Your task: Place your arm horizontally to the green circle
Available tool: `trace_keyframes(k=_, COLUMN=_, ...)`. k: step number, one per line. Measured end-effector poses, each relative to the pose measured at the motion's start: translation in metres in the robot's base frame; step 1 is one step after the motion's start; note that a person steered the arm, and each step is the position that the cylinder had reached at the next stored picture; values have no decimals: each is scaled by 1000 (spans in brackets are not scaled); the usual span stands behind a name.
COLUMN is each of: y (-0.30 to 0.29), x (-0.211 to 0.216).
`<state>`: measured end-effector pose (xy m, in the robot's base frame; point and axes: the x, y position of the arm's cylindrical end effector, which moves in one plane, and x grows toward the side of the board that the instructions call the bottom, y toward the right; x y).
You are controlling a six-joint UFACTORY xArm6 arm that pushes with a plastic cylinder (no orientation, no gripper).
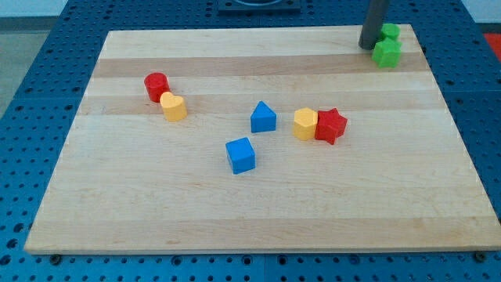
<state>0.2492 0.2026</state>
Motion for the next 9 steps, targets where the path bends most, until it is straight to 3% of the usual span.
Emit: trace_keyframes(k=9, y=4, x=4)
